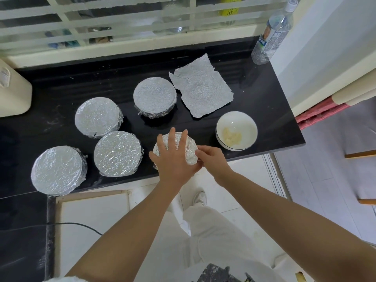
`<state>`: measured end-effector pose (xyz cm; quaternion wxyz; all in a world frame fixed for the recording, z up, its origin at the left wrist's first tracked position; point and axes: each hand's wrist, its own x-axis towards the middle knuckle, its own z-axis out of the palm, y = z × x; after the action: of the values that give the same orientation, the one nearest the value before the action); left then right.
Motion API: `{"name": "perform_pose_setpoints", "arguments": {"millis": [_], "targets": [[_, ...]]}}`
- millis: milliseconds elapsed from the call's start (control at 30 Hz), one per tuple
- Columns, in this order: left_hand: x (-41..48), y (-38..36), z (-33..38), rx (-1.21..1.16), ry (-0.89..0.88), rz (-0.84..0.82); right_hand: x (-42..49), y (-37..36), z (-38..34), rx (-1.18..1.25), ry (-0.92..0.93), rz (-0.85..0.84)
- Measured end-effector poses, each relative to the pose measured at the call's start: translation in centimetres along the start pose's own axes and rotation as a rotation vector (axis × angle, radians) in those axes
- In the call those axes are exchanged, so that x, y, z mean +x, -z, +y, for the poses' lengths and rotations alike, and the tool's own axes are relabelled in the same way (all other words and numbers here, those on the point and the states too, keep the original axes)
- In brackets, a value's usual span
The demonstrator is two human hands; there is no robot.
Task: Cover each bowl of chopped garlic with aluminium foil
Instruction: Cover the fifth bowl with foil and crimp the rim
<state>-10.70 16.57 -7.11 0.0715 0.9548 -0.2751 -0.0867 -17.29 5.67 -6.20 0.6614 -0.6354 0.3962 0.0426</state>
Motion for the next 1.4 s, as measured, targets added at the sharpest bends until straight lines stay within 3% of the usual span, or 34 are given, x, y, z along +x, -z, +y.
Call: {"name": "perform_pose_setpoints", "arguments": {"millis": [133, 233, 500, 667, 967, 1167, 1400], "targets": [[0.3, 1.3, 0.7, -0.136, 0.122, -0.152, 1.5, 0.9, -1.6, -0.052, -0.044, -0.096], [0.1, 2.1, 0.4, -0.112, 0.140, -0.187, 2.3, 1.2, -2.4, -0.098, -0.067, -0.131], [-0.4, 0.0, -1.5, 0.036, -0.135, -0.019, 2.5, 1.2, -2.3, -0.123, -0.036, -0.135], [-0.5, -0.4, -1.0, 0.073, -0.122, 0.064, 1.7, 1.0, -1.6, -0.028, -0.051, -0.028], [-0.5, -0.5, -1.1, 0.099, -0.129, 0.064, -0.4, 1.8, 0.6, 0.096, 0.043, -0.092], [-0.5, -0.7, -1.4, 0.081, -0.147, 0.078, -0.3, 2.5, 1.2, -0.124, 0.168, -0.002], [-0.4, -0.7, -1.3, 0.094, -0.141, 0.079, 0.1, 2.5, 0.5, -0.163, 0.194, 0.013]]}}
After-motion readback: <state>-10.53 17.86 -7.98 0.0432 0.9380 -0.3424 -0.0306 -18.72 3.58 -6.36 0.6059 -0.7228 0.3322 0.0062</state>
